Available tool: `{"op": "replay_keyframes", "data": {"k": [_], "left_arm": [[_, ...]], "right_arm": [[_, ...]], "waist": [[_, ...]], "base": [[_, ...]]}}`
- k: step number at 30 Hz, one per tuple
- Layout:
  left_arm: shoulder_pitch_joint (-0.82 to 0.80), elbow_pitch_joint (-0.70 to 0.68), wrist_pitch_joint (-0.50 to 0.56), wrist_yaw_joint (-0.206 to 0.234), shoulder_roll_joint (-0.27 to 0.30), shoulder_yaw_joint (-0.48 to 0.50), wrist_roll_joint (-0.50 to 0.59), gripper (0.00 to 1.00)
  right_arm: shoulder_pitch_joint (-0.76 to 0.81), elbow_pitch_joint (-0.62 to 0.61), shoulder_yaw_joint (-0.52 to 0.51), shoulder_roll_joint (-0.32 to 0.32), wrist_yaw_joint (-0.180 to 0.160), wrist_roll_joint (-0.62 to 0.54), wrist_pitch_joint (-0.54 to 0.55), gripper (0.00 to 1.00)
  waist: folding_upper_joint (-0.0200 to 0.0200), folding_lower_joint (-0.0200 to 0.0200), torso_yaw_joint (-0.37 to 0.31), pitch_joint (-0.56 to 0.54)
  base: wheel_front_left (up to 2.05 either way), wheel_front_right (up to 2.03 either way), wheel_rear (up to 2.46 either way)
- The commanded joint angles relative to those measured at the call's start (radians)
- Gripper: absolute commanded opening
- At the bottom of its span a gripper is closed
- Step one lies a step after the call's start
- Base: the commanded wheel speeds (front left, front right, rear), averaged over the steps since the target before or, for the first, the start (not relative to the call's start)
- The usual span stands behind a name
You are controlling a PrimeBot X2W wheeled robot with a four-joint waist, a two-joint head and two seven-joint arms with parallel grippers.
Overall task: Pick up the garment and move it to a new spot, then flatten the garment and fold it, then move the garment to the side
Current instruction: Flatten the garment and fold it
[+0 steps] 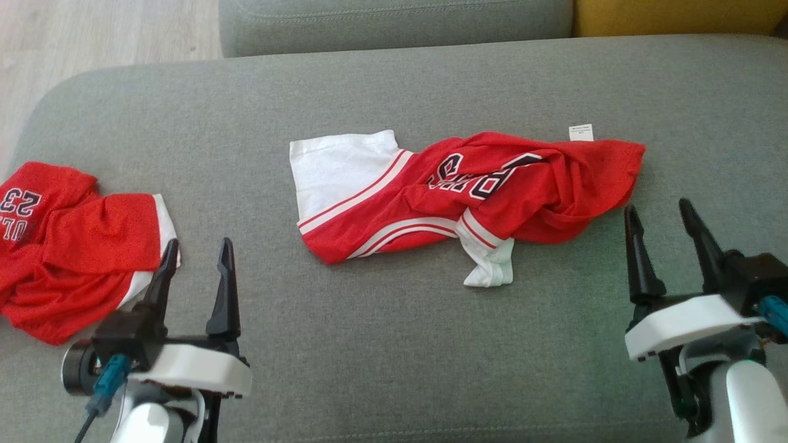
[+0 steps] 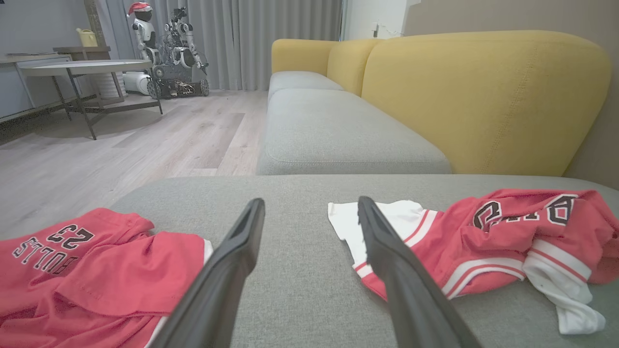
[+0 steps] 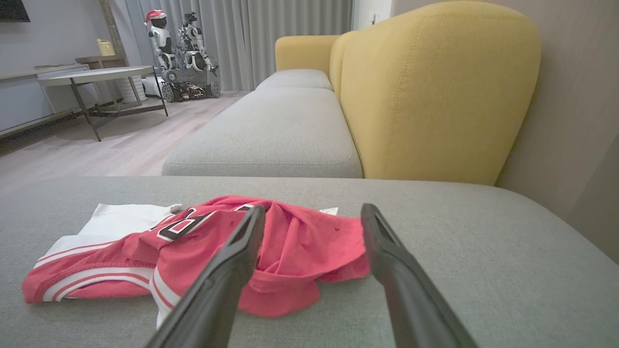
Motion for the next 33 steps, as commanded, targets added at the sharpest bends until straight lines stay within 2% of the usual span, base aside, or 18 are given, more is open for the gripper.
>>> {"op": "replay_keyframes", "data": {"k": [1, 33], "left_arm": [[-0.024, -0.040, 0.003, 0.007, 0.024, 0.037, -0.001, 1.00], [-0.039, -0.043, 0.023, 0.005, 0.029, 0.013, -0.024, 1.00]], "right_arm": [[-0.021, -0.054, 0.031, -0.004, -0.001, 0.016, 0.007, 1.00], [-0.007, -0.079, 0.034, -0.003, -0.001, 0.047, 0.028, 1.00]], "waist": [[0.0000, 0.0000, -0.003, -0.004], [0.0000, 0.0000, 0.000, 0.018]], "base": [[0.00, 0.00, 0.00], [0.00, 0.00, 0.00]]}}
